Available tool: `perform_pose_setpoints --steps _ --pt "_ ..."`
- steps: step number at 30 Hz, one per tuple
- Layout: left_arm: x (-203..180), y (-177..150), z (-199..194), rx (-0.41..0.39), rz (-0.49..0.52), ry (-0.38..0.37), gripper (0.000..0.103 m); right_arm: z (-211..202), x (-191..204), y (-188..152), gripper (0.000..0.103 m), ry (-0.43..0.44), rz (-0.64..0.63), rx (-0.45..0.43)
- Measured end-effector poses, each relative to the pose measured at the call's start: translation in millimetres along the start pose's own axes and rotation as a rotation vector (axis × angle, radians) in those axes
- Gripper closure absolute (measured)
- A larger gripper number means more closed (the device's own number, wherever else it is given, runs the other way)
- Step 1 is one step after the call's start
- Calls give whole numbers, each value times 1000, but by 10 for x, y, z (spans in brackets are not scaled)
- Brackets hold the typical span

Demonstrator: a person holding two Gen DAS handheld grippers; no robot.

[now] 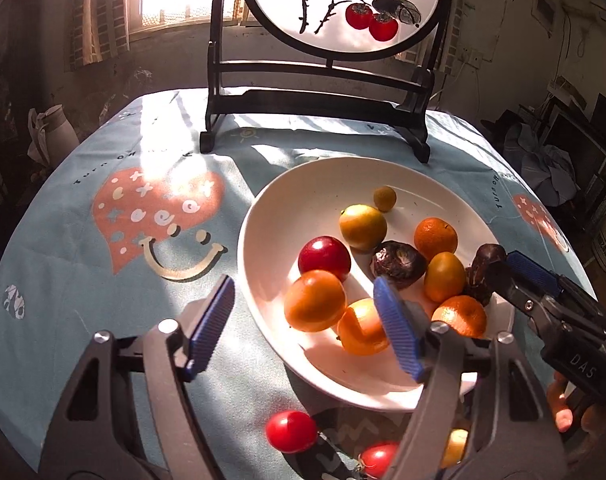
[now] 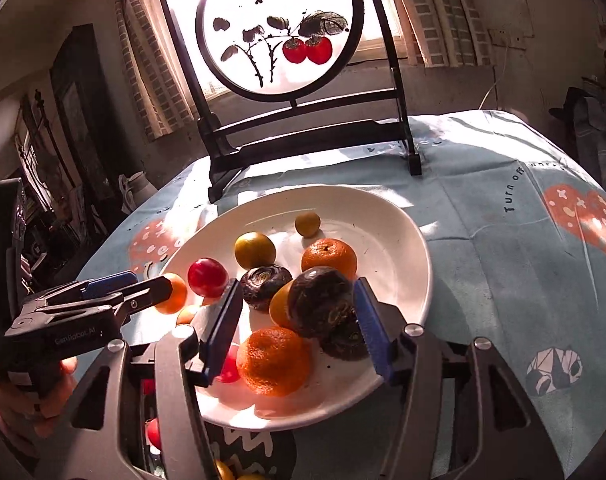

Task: Organize fruits
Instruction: 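Release the dark brown fruit onto the plate with the right tool while the left tool releases its orange there, then grasp the pale yellow fruit with the right tool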

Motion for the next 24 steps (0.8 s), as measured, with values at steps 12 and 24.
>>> perform_pose_setpoints --steps 12,24 --pt "506 -350 -645 -76 -48 121 5 -672 531 -391 45 135 -149 54" --pt "583 -389 -707 -61 -76 119 5 -670 877 -834 45 156 -423 146"
Point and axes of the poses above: each gripper's, at about its wrist camera, not at the fingertips, and z roughly the way its jaws point, x to its left, y to its top, the point moved 4 cm from there along z, roughly the way its jaws point, and after that the axes turned 13 degrees about -x, right-handed, at the moved point
